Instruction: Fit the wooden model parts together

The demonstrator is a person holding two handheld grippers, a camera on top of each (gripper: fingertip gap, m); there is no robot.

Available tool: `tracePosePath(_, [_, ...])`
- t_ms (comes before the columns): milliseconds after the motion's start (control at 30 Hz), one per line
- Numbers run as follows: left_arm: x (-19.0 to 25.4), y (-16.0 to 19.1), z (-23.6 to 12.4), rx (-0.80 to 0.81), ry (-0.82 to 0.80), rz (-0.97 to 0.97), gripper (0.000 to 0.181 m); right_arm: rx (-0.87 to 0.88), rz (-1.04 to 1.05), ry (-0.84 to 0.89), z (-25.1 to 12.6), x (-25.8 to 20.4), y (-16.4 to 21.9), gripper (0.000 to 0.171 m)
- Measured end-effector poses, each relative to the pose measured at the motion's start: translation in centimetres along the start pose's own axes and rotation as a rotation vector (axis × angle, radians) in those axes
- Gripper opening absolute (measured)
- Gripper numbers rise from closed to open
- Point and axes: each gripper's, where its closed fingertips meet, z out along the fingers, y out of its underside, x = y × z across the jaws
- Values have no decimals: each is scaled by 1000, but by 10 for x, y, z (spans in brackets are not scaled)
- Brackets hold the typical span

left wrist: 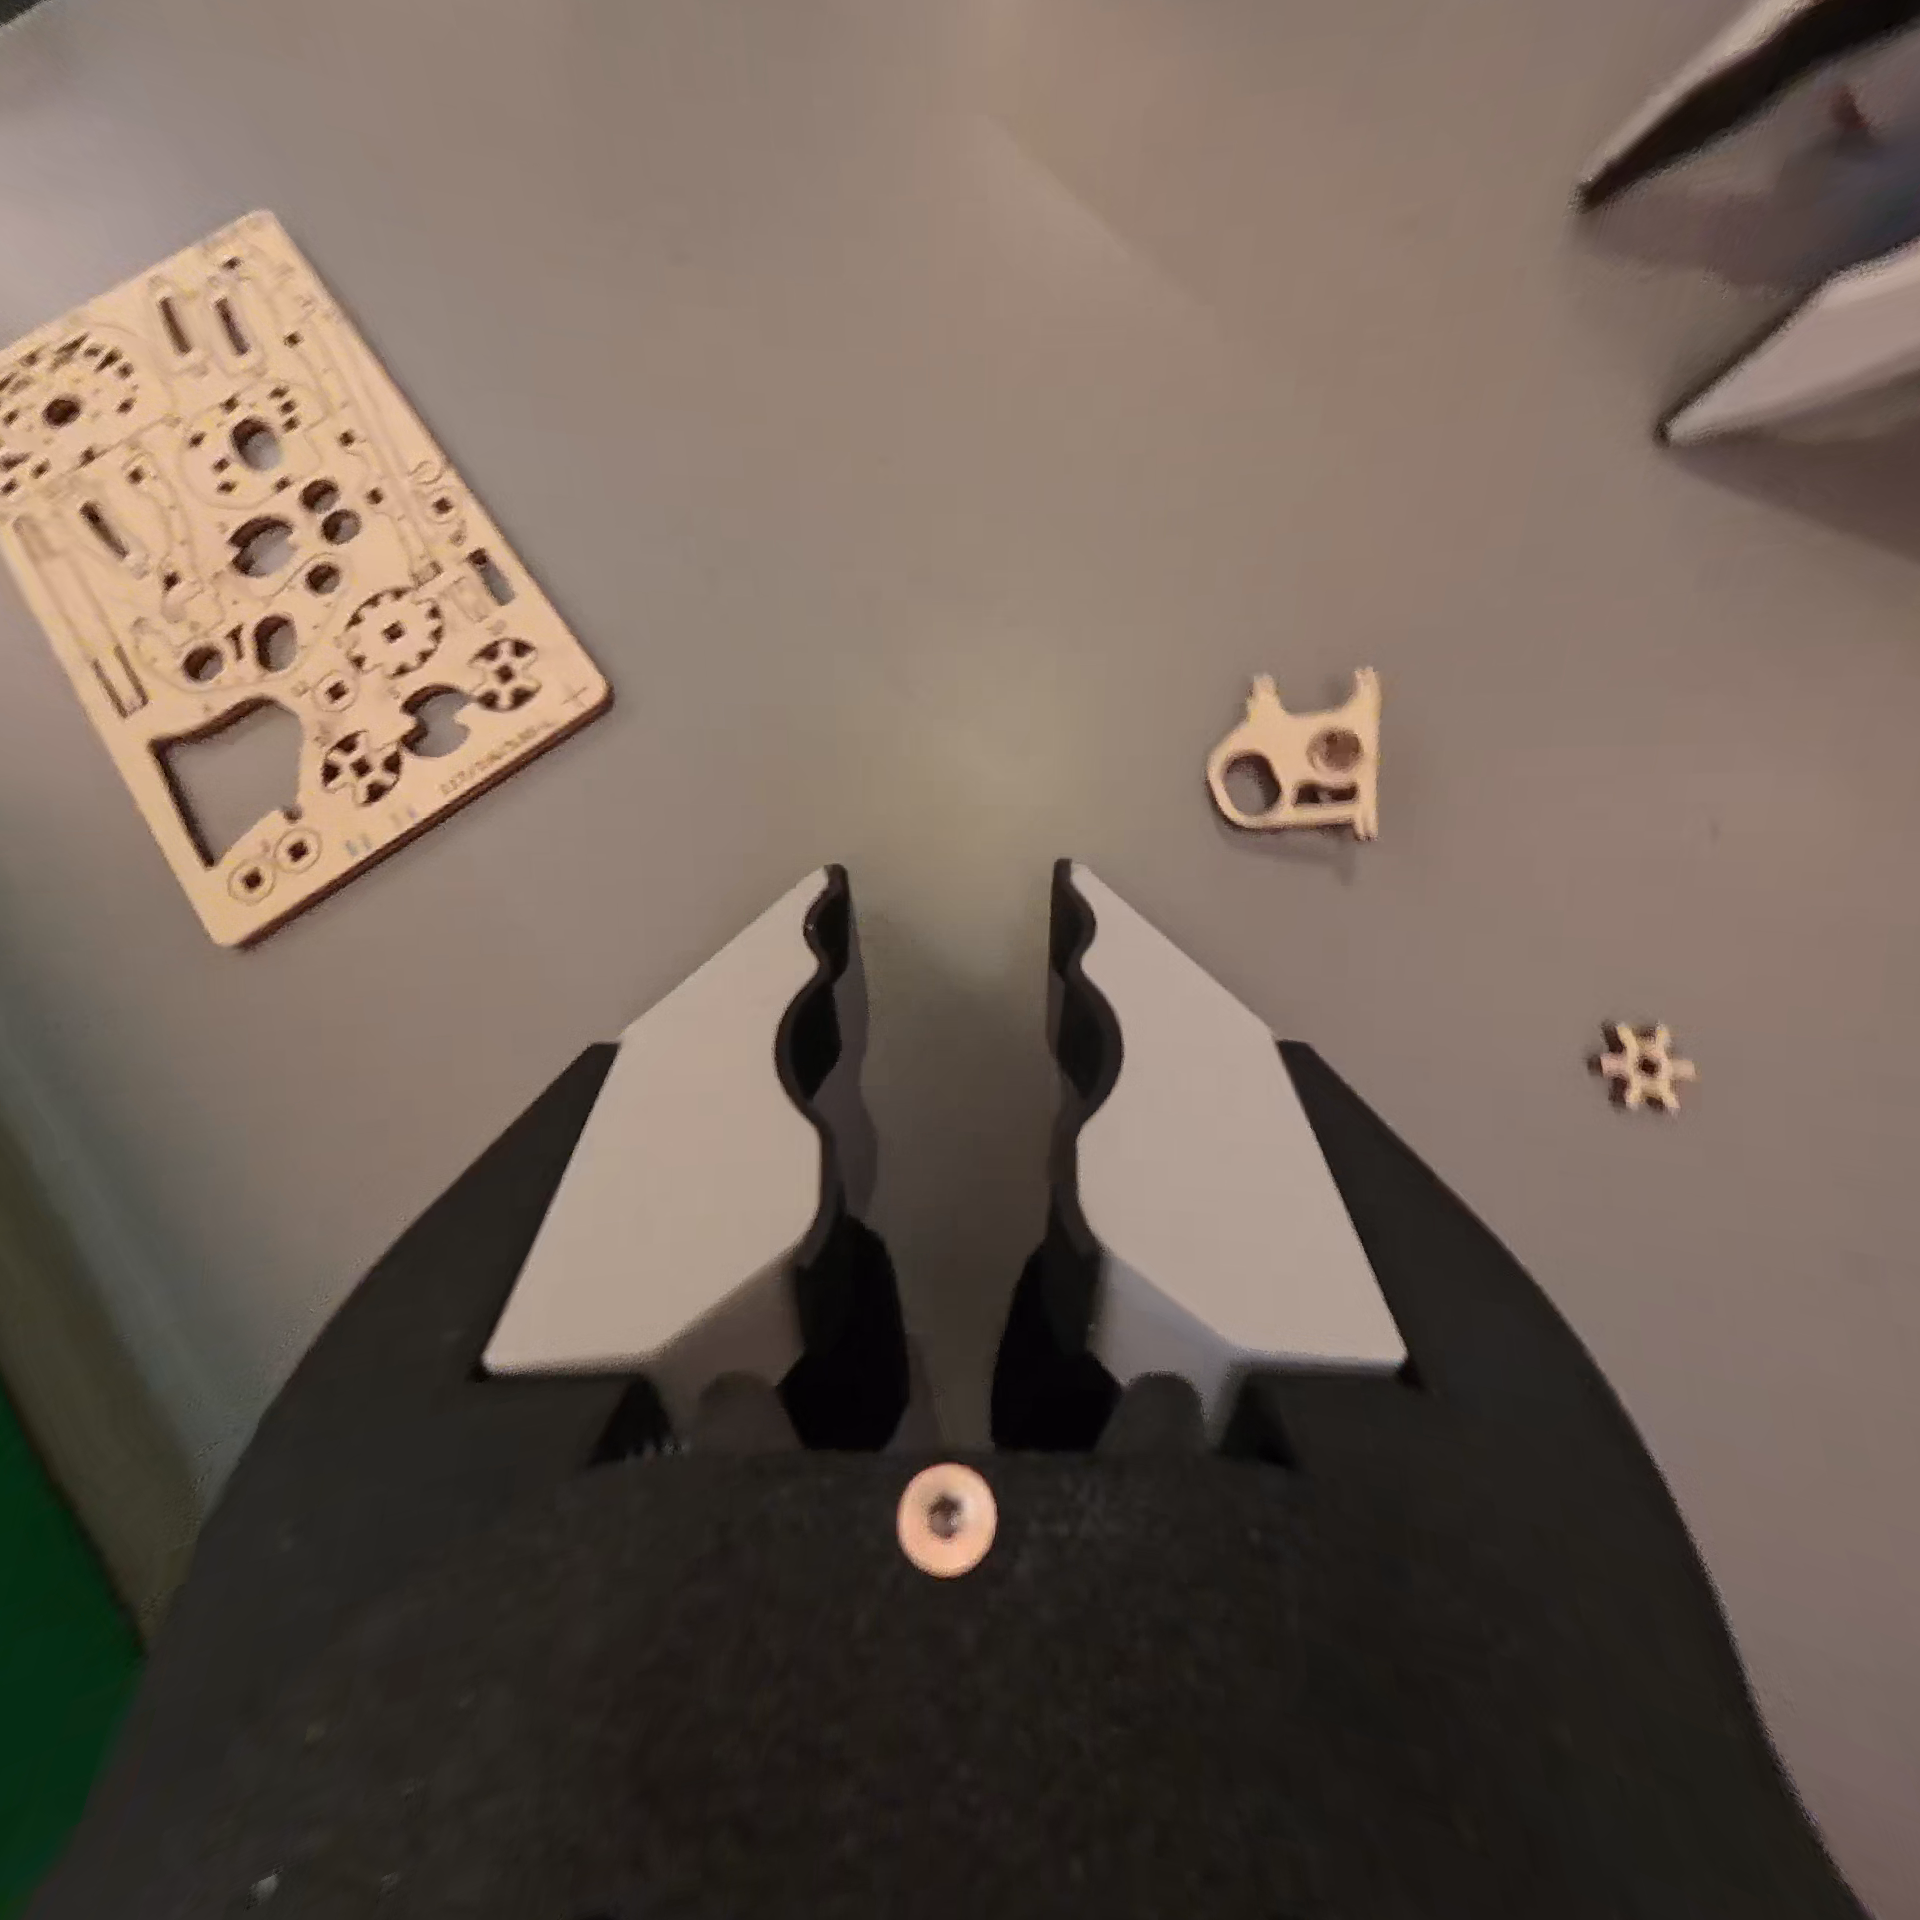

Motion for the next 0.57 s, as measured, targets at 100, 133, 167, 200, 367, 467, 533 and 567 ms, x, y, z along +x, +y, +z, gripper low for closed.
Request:
tracePosePath(100, [-18,-5,6,21,-120,-172,48,-8,156,54,-2,13,1,52])
tracePosePath(133, [-25,-5,8,30,-157,-229,52,-2,217,87,-3,20,2,53])
tracePosePath(167, [-31,-5,9,32,-190,-276,52,14,273,120,-5,27,3,54])
tracePosePath(200, [-37,-5,10,34,-225,-317,53,29,325,150,-6,34,4,55])
tracePosePath(367, [-59,-1,9,19,-381,-425,57,71,439,293,-14,52,4,89])
tracePosePath(467, [-66,2,6,10,-447,-450,77,0,450,399,-16,61,17,104])
tracePosePath(533, [-71,6,2,2,-491,-466,89,-42,473,477,-19,69,26,105])
tracePosePath(567, [-74,8,1,-1,-509,-478,95,-48,489,503,-20,72,28,111])
